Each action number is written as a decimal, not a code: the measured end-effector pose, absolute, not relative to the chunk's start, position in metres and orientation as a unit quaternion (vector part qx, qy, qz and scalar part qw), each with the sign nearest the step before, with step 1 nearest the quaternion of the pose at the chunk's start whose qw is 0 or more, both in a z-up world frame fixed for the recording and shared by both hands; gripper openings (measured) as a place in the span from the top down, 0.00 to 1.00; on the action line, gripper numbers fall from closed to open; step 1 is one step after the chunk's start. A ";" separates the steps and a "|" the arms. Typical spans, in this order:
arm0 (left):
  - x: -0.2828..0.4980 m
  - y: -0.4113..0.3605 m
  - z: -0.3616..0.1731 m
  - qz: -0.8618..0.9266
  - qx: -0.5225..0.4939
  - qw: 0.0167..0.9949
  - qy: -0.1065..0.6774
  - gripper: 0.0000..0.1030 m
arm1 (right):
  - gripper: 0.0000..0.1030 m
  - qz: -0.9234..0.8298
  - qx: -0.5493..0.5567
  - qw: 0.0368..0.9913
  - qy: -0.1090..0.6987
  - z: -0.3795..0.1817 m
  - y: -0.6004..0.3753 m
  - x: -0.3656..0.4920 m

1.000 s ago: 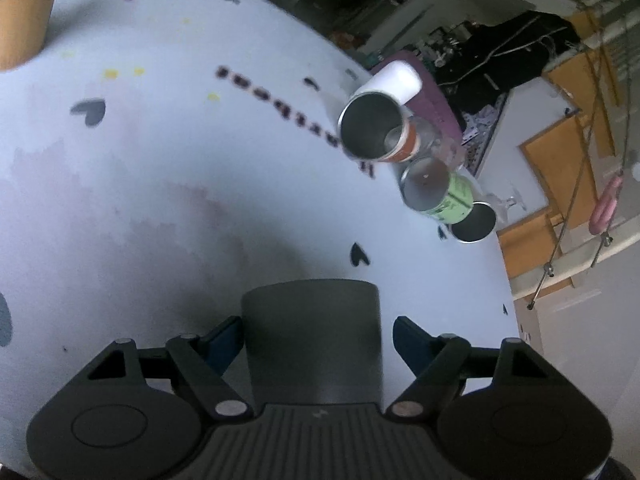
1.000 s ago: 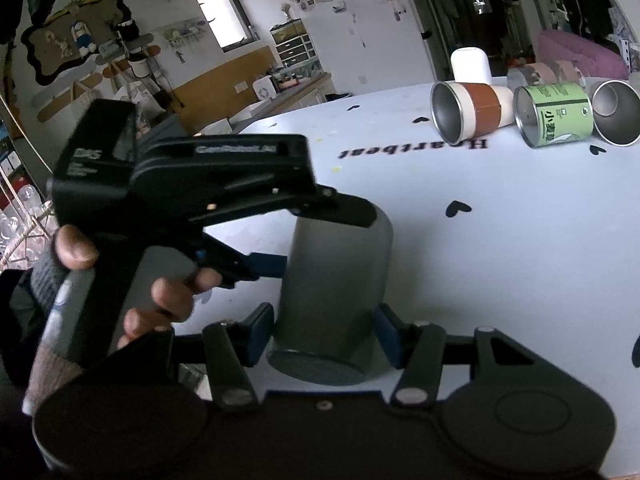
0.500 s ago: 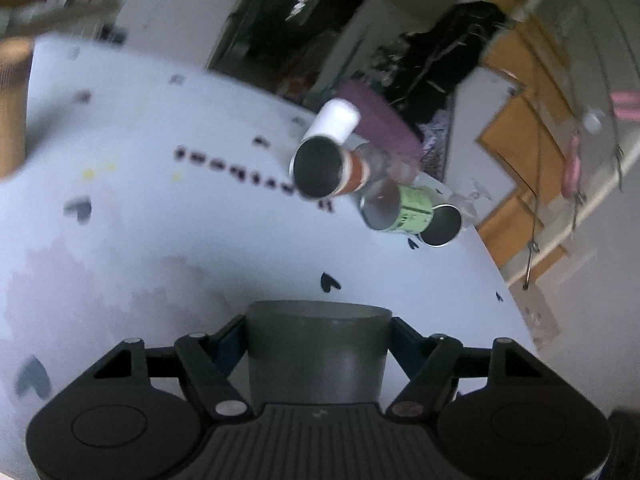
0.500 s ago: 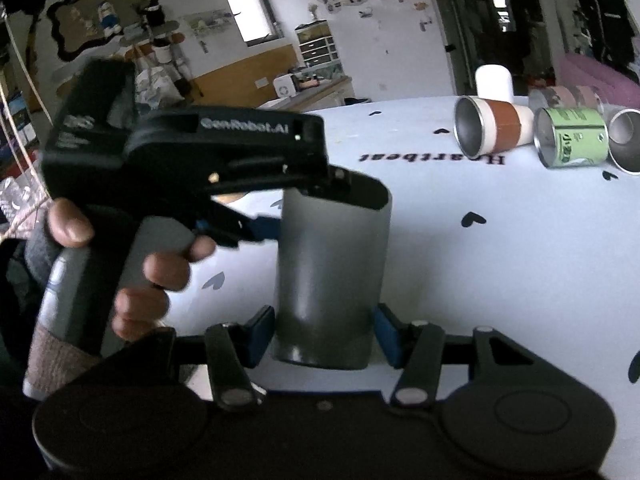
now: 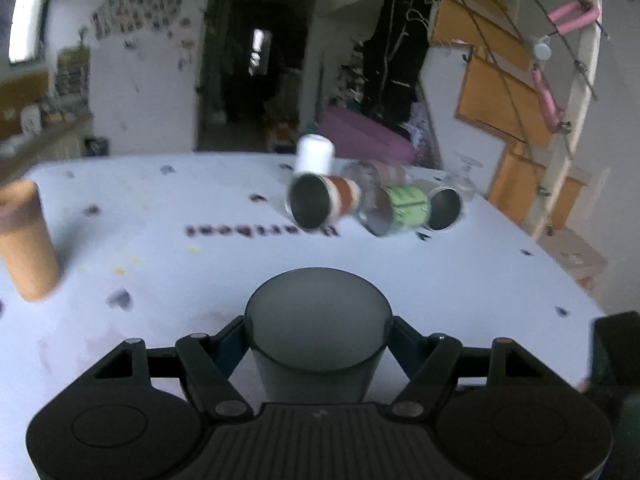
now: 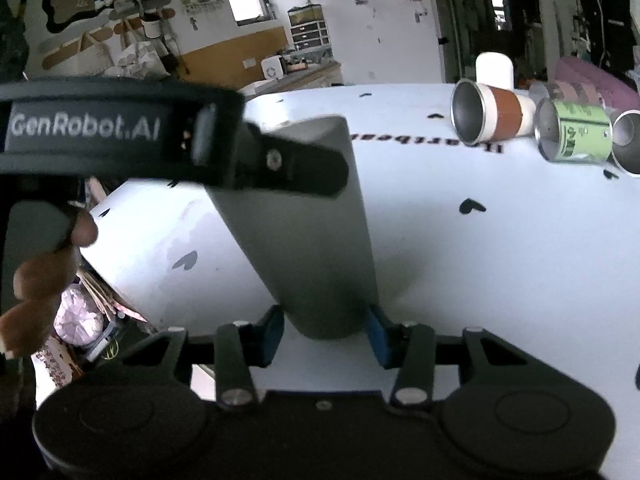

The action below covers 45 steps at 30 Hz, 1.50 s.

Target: Flip cup upright

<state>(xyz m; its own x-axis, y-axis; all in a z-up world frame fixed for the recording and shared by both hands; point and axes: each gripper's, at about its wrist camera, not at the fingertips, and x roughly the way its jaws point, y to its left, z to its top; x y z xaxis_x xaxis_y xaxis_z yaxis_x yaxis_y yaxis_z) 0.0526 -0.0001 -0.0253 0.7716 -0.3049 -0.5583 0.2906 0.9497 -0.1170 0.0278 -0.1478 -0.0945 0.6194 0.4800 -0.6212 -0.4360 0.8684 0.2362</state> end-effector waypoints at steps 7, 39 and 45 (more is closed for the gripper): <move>0.097 0.031 -0.019 -0.044 0.012 0.966 0.256 0.28 | 0.54 0.239 0.029 0.906 0.350 -0.092 -0.153 0.024; 0.182 0.113 -0.028 0.132 -0.064 0.961 0.236 0.12 | 0.47 0.213 0.035 0.924 0.316 -0.080 -0.165 0.023; 0.141 0.103 -0.010 0.121 -0.062 0.964 0.227 0.06 | 0.43 0.204 0.039 0.943 0.259 -0.060 -0.171 0.022</move>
<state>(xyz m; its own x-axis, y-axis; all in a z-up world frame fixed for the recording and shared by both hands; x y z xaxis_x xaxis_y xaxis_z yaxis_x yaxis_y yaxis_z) 0.1405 0.1025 -0.0095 0.8673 0.2046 -0.4537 -0.2611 0.9632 -0.0647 0.0220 -0.1709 -0.0604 0.7832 0.4042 -0.4725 -0.3643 0.9141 0.1781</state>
